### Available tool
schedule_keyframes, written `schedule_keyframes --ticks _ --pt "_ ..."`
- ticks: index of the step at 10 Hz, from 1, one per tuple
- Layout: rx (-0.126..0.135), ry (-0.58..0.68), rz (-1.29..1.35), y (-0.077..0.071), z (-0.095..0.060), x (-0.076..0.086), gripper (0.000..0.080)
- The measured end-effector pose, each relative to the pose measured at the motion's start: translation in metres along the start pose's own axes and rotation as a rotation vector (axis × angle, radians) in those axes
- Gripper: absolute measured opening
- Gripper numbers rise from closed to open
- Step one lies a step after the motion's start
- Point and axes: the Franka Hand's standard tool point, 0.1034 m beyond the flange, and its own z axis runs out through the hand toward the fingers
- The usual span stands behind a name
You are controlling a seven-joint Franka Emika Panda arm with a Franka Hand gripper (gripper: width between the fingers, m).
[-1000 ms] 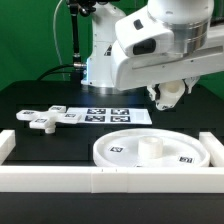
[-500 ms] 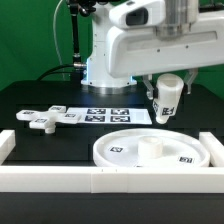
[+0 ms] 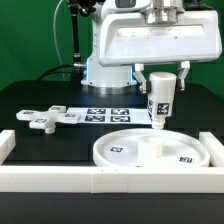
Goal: Assemble round table
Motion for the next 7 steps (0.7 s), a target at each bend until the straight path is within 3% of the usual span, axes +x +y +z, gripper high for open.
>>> schedule_keyframes --ticks 1,7 --pt "-0.014 0.062 -0.006 0.002 0.000 0.002 0.0409" --pt "-0.016 0.031 -0.020 0.008 0.015 -0.010 0.0409"
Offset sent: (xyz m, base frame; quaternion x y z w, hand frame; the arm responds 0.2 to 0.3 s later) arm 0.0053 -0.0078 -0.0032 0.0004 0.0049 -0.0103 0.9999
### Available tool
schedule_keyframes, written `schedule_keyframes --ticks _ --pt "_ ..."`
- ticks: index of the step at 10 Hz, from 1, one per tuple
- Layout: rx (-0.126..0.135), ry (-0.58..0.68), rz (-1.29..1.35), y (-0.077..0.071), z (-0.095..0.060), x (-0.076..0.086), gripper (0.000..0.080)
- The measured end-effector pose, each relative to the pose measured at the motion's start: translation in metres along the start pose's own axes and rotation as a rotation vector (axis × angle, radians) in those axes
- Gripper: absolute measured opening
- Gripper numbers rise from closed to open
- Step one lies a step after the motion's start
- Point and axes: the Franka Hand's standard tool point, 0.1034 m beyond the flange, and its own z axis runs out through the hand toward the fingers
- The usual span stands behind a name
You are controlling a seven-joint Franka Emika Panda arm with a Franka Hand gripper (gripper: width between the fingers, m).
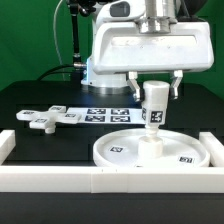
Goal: Assemble round table
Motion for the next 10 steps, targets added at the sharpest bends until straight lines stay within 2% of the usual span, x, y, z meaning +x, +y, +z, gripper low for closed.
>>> schedule_keyframes --ticks 10 --pt "0.001 -0.011 0.000 -0.0007 0.0095 -0.0075 0.0409"
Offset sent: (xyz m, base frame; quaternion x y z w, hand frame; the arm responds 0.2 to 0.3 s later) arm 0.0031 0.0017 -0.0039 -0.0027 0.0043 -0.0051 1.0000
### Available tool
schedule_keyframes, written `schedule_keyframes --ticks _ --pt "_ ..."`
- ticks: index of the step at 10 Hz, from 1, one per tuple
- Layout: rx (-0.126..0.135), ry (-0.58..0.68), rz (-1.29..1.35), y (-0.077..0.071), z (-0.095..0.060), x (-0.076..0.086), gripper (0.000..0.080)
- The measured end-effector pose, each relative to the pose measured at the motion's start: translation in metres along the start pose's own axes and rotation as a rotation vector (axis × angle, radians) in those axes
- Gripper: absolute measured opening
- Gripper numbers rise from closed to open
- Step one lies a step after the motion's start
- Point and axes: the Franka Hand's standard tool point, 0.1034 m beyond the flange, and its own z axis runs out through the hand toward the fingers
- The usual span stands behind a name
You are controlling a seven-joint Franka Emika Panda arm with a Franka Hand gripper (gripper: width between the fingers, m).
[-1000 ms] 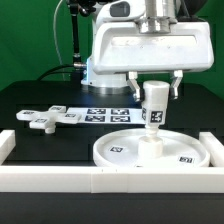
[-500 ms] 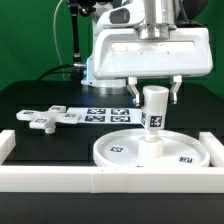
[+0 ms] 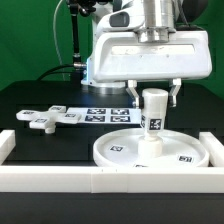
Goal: Assemble round table
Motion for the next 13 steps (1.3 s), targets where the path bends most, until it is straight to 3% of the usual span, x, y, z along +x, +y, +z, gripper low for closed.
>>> schedule_keyframes --ticks 6,7,8,9,13 --pt "-0.004 0.011 -0.001 0.001 0.007 -0.004 0.0409" --pt "-0.004 0.010 -0.001 0.000 0.007 -0.004 0.0519" --pt "-0.004 0.010 -0.001 0.000 0.007 -0.004 0.0519" --pt "-0.003 0.008 -0.001 0.001 0.006 -0.004 0.0624" --pt "-0.013 0.019 -0.003 0.009 -0.009 0.007 0.0649"
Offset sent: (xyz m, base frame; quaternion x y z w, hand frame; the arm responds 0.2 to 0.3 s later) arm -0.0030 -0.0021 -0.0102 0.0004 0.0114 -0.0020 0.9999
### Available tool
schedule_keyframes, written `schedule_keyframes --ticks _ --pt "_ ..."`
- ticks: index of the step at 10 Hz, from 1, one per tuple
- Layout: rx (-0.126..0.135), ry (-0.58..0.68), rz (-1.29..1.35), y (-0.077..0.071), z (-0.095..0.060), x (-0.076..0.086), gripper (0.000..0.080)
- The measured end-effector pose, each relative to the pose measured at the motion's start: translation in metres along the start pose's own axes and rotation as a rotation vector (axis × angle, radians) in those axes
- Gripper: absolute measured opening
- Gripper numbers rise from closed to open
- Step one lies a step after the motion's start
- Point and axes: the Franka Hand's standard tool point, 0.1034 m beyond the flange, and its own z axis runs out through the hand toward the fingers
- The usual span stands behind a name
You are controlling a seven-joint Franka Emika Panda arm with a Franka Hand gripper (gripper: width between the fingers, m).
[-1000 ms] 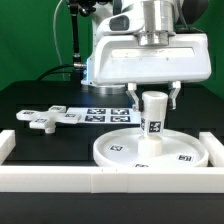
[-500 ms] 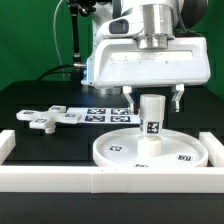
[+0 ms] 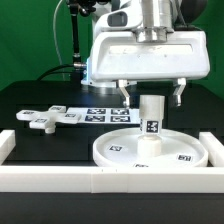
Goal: Assemble round table
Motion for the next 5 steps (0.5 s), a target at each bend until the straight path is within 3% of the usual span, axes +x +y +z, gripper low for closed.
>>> schedule_keyframes --ticks 5 --pt "0.010 -0.040 -0.002 -0.0020 0.0011 -0.0036 0.0649"
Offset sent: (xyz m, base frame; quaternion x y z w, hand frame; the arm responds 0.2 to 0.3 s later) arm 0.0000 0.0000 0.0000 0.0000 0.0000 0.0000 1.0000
